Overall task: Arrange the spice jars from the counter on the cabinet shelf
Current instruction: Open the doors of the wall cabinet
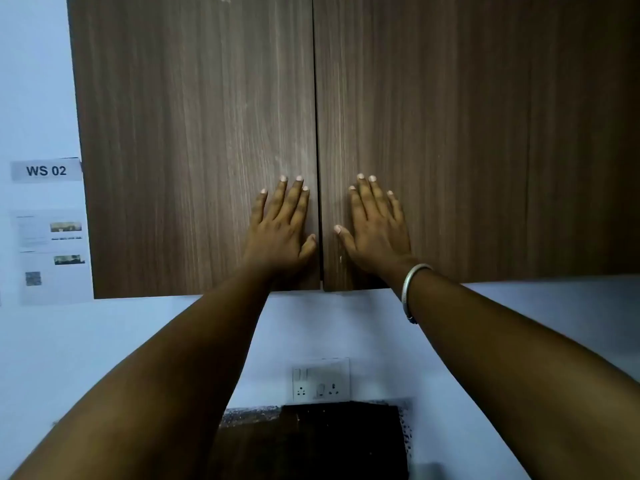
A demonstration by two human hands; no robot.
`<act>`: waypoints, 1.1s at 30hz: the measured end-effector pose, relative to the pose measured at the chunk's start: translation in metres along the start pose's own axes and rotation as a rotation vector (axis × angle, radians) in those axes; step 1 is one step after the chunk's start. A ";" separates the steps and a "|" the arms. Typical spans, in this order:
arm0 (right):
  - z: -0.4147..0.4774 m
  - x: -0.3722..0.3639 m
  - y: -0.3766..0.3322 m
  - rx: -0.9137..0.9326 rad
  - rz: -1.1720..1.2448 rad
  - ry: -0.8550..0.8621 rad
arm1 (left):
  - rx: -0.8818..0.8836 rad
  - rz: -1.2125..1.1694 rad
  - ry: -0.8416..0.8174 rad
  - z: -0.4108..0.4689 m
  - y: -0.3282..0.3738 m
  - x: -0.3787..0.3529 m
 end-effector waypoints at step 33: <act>0.013 0.117 0.022 -0.368 0.401 0.236 | 0.841 -1.638 -0.157 0.056 0.108 0.036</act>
Point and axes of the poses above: each hand's wrist, its own z-axis towards the middle knuckle, its own x-axis out of the back of the hand, y = z × x, the point moved 10 cm from there along z, towards the middle knuckle, and after that the axes turned 13 degrees about y, right-handed, at the moved point
